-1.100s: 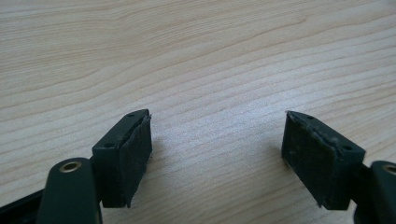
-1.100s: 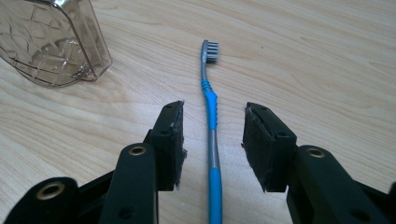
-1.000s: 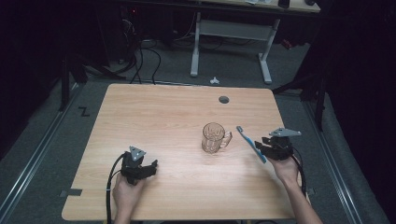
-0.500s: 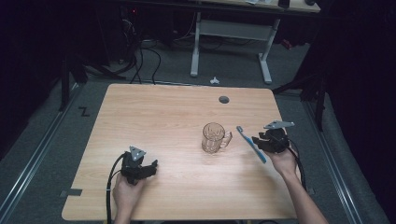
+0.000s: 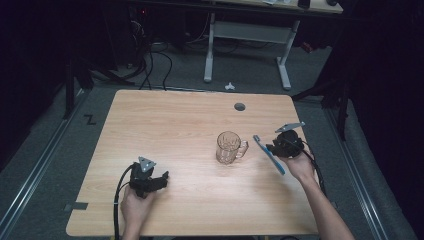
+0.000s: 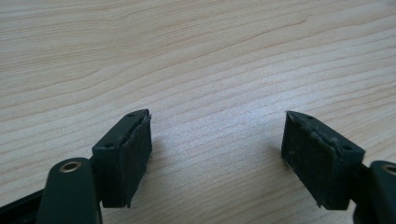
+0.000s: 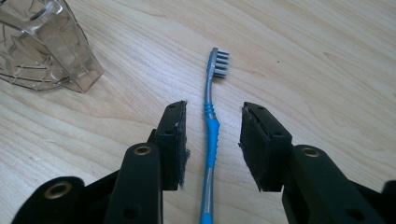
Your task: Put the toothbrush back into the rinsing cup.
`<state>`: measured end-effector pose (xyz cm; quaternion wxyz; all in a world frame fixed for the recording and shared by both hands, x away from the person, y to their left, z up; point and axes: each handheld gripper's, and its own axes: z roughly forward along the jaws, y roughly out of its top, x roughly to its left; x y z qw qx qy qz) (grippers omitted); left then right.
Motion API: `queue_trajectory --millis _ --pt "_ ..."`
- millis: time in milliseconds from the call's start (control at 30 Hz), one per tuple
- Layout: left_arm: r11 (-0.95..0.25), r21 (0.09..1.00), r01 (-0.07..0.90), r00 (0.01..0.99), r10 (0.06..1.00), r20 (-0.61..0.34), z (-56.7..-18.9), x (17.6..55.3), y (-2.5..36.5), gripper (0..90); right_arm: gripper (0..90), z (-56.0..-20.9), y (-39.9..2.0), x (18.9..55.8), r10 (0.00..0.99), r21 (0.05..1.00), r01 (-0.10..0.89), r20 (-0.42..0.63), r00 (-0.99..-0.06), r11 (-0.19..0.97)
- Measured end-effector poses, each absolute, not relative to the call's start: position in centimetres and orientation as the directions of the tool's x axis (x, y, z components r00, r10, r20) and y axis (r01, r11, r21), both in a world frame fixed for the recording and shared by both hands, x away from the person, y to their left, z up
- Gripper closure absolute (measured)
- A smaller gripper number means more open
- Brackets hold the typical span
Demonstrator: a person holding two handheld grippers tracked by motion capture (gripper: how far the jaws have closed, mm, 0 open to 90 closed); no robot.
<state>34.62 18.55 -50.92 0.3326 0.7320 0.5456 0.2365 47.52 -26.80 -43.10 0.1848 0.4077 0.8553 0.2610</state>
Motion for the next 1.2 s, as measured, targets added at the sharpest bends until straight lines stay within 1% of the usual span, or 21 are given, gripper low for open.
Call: queue_trajectory --millis 333,867,1000,1200 --pt "-0.182 0.745 0.642 0.293 0.956 -0.019 -50.9 34.6 18.6 25.0 61.8 -42.4 -25.8 48.8 0.789 0.565 0.615 -0.111 -0.604 0.55" --pt "-0.18 0.745 0.642 0.293 0.956 -0.021 -50.9 34.6 18.6 24.9 62.9 -42.4 -24.7 51.2 0.77 0.473 0.649 -0.105 -0.629 0.595" --pt "-0.18 0.746 0.642 0.293 0.956 -0.022 -50.9 34.6 18.6 24.9 63.1 -42.6 -24.4 51.7 0.764 0.443 0.66 -0.096 -0.638 0.607" --pt "-0.18 0.745 0.642 0.293 0.956 -0.022 -50.9 34.6 18.6 24.9 63.5 -43.7 -24.5 52.4 0.769 0.393 0.694 -0.055 -0.637 0.603"
